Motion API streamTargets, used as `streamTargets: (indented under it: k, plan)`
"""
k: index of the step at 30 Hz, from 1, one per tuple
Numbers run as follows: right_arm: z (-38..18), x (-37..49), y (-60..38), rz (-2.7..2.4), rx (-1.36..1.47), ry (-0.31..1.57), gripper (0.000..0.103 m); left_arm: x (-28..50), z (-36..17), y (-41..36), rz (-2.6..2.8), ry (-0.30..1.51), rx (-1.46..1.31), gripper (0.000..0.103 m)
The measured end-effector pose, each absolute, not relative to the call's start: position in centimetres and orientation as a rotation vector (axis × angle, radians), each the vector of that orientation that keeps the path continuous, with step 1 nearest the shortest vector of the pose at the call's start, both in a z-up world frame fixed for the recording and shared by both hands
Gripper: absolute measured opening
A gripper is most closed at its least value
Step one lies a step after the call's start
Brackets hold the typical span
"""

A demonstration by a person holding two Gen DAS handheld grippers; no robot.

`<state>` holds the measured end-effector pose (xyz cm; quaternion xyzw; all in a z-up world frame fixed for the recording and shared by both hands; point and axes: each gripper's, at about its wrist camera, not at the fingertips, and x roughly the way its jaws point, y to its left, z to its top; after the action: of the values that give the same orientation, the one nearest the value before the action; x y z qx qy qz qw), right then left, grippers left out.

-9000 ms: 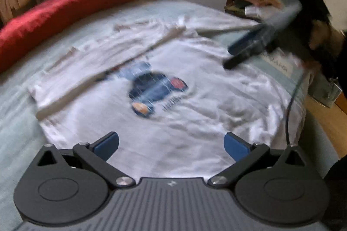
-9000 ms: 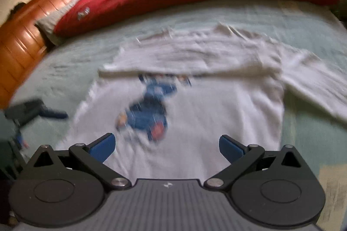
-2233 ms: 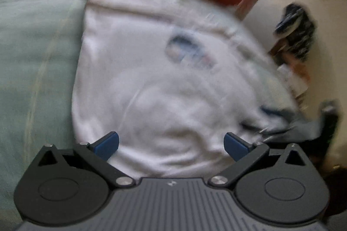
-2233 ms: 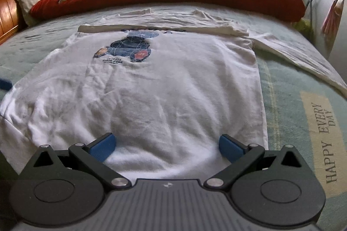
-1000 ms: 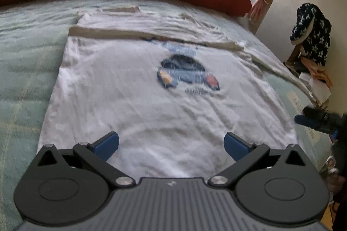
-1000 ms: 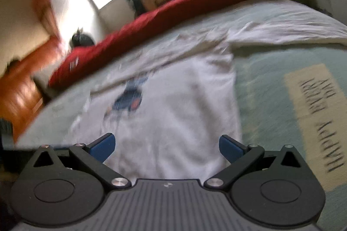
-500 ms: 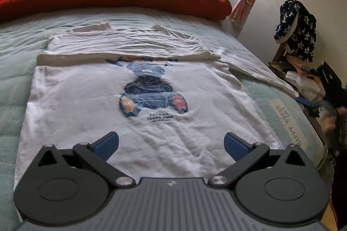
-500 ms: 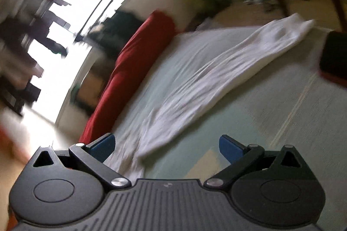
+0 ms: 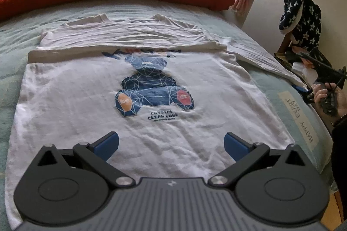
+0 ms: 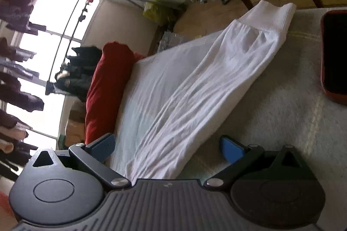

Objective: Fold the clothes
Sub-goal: 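Move the open right gripper out to the cuff of the spread sleeve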

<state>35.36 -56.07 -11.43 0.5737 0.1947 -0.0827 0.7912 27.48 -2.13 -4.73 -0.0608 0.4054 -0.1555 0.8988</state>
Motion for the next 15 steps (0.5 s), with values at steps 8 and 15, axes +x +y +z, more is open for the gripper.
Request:
streamTargets:
  k: [8, 15]
  plan:
    - [-12.1, 35.7, -57.1, -0.222, 1.203, 0.309, 0.103, 28.2, -5.2, -2.4, -0.329, 0.841, -0.133, 0.102]
    - [-12.7, 36.3, -59.4, -0.254, 1.215, 0.22, 0.103, 28.2, -5.3, -2.3, -0.327, 0.84, -0.135, 0.102]
